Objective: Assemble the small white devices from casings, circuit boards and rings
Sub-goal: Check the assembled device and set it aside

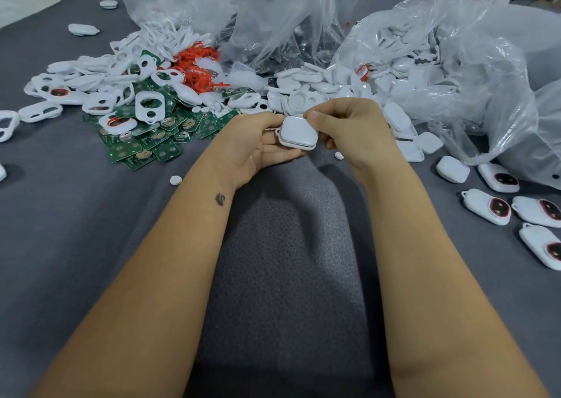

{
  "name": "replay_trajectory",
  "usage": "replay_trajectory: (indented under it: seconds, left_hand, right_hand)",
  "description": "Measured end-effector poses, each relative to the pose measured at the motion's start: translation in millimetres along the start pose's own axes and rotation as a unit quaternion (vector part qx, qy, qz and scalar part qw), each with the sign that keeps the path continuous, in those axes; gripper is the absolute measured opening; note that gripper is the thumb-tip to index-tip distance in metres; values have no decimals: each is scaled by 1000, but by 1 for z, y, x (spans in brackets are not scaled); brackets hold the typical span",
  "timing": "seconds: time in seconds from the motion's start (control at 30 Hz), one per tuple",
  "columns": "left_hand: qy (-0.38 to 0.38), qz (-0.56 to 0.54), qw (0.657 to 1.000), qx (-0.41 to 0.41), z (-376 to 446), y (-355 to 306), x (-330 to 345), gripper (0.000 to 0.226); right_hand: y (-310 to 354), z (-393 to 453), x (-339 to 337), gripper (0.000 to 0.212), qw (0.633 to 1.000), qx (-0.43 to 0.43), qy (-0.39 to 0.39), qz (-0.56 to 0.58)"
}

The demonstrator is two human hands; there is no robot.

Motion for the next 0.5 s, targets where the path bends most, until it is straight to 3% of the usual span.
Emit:
replay_trajectory:
  seconds: [0.3, 0.5]
  left_hand:
    - [28, -25, 999, 17, -3, -4, 0, 18]
    - [-9, -24, 999, 26, -2, -5, -2, 24]
  right_hand:
    - [17, -7, 0, 17, 992, -80, 9, 99]
    - [17, -5, 2, 17, 975, -87, 22, 203]
Point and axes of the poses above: each hand's wrist, its own z-axis towards the middle knuckle, its own x-axis out of the palm, y = z × x, the point moved 9 cm from there along z, towards the middle knuckle, and after that the axes turned 3 degrees about x, right-handed, at the moved point
